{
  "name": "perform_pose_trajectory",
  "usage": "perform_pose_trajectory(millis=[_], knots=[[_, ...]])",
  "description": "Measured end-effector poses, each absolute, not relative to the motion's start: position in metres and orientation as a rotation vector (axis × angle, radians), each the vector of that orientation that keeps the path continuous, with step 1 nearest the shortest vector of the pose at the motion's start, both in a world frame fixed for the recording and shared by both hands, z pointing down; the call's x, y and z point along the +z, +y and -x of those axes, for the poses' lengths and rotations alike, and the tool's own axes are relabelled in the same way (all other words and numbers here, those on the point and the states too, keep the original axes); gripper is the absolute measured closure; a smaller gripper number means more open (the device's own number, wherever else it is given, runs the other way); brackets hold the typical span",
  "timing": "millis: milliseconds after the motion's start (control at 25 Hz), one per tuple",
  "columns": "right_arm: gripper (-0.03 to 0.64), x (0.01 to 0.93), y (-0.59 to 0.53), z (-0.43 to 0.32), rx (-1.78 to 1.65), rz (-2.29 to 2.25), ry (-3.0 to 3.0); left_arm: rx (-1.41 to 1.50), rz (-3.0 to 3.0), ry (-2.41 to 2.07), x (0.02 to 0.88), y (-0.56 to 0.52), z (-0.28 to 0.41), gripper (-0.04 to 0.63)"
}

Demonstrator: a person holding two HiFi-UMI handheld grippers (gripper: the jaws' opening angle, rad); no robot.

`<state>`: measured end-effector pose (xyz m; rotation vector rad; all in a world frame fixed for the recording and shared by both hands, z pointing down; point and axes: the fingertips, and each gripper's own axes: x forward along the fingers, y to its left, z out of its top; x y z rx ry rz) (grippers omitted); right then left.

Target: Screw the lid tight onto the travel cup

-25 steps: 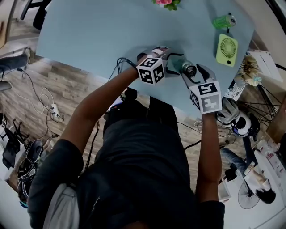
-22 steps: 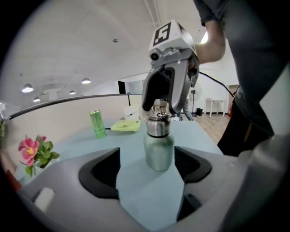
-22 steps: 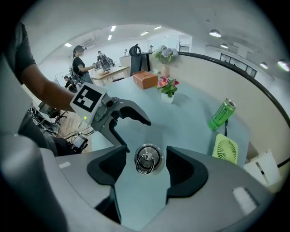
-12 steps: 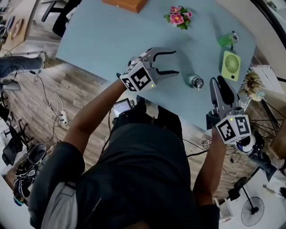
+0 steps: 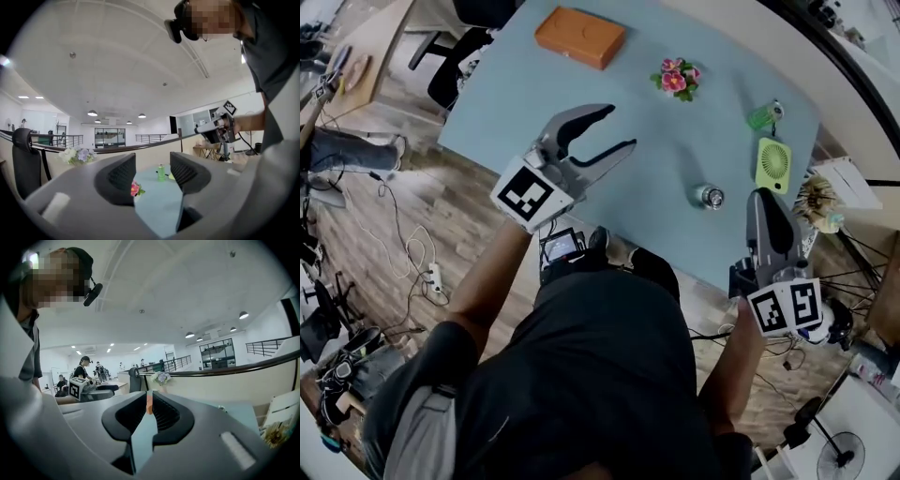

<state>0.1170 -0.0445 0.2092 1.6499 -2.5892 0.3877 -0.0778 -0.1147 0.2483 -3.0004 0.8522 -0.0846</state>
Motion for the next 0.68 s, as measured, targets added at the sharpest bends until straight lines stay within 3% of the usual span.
perform_pose_trajectory(millis=[240,680], knots=[[0.574,0.178,-0.019,-0.114,0.290,-1.729,-2.583,-0.014,2.912,0.930,0.200,-0.096,0.127,0.316],[0.574,0.157,0.028,-0.131,0.265,-1.867,-2.531,-0.031,2.885,0.922,0.186,-0.054,0.153,0.318]])
